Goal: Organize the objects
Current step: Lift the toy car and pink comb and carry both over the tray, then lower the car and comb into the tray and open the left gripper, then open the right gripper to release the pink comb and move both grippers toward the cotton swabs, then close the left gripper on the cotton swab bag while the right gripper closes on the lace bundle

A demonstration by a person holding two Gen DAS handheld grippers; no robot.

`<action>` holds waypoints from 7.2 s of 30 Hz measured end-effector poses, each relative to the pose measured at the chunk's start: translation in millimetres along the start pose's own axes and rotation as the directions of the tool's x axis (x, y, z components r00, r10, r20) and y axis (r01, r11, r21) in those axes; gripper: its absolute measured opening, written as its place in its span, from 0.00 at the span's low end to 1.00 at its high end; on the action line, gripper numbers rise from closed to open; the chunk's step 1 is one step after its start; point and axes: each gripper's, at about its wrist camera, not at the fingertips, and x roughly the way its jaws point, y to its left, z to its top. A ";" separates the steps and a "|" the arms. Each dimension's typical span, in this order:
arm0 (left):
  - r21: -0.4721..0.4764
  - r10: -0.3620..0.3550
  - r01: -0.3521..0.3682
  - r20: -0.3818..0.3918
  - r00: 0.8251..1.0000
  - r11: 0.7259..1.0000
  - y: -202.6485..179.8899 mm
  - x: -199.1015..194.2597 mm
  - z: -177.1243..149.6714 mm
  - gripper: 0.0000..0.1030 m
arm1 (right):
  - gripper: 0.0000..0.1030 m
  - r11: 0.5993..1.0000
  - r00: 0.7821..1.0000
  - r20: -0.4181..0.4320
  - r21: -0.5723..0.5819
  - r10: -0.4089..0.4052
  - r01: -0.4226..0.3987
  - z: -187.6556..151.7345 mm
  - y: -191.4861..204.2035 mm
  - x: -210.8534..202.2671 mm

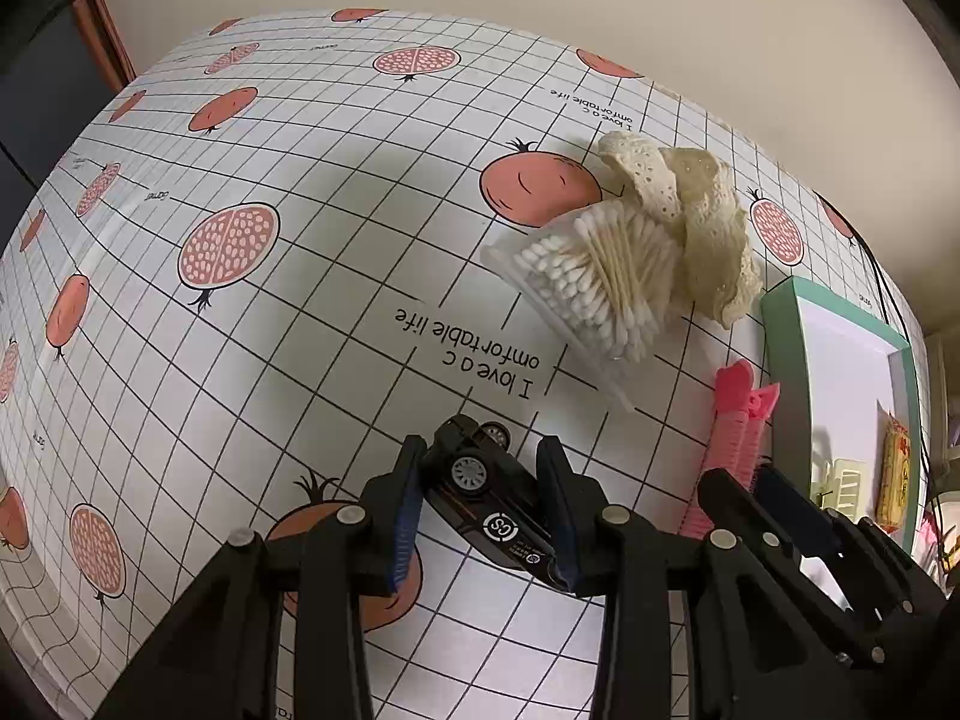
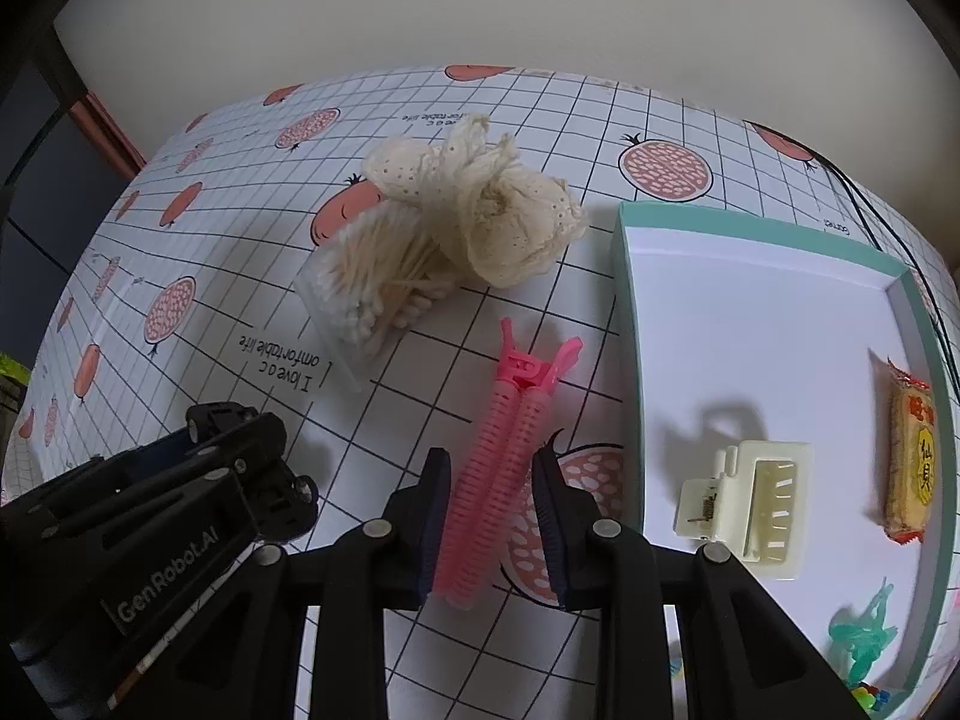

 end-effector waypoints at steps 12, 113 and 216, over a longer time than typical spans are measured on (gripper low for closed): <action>0.007 -0.003 0.003 -0.001 1.000 1.000 -3.6 0.6 0.4 0.38 | 0.29 1.000 1.000 0.022 -0.004 0.006 -0.006 -0.6 -0.4 3.0; 0.285 -0.214 0.191 0.053 0.975 0.940 -151.5 -44.0 -33.4 0.61 | 0.56 0.967 0.989 0.098 0.244 -0.106 0.079 -23.4 -176.8 -74.1; 0.185 -0.131 0.088 0.233 0.963 0.979 -29.1 37.7 56.0 1.00 | 0.54 0.993 0.986 0.153 0.083 0.070 -0.083 99.2 -27.0 13.3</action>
